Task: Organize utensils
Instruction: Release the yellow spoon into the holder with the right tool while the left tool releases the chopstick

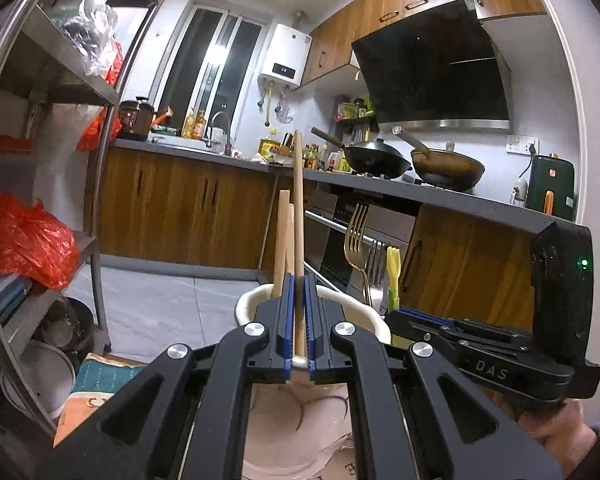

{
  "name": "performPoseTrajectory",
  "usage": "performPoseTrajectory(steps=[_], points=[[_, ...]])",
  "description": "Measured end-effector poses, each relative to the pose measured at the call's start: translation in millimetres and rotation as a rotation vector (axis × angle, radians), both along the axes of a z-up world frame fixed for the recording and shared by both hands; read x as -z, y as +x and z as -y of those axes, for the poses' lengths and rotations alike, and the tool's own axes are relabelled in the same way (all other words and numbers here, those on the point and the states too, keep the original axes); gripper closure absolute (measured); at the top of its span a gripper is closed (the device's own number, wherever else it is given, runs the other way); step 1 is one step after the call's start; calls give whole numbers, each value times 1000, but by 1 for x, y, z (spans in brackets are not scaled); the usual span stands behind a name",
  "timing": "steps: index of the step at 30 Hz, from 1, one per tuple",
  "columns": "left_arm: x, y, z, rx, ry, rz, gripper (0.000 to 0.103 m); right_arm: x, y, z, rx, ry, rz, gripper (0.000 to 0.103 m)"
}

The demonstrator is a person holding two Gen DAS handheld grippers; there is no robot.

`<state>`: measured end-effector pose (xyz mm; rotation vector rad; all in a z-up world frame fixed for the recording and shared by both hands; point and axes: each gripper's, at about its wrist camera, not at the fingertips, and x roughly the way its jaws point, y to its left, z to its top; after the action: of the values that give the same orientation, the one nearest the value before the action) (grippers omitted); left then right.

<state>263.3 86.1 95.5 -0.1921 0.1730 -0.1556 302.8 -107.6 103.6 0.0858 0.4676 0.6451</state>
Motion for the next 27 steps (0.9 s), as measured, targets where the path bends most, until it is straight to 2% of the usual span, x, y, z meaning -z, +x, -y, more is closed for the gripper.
performPoseTrajectory(steps=[22, 25, 27], points=[[-2, 0, 1, -15, 11, -28, 98, 5, -5, 0, 13, -33, -13, 92], [-3, 0, 2, -21, 19, -30, 96, 5, -5, 0, 12, -31, -14, 91], [-3, -1, 2, -22, 18, -28, 90, 5, -4, 1, 13, -32, -14, 91]])
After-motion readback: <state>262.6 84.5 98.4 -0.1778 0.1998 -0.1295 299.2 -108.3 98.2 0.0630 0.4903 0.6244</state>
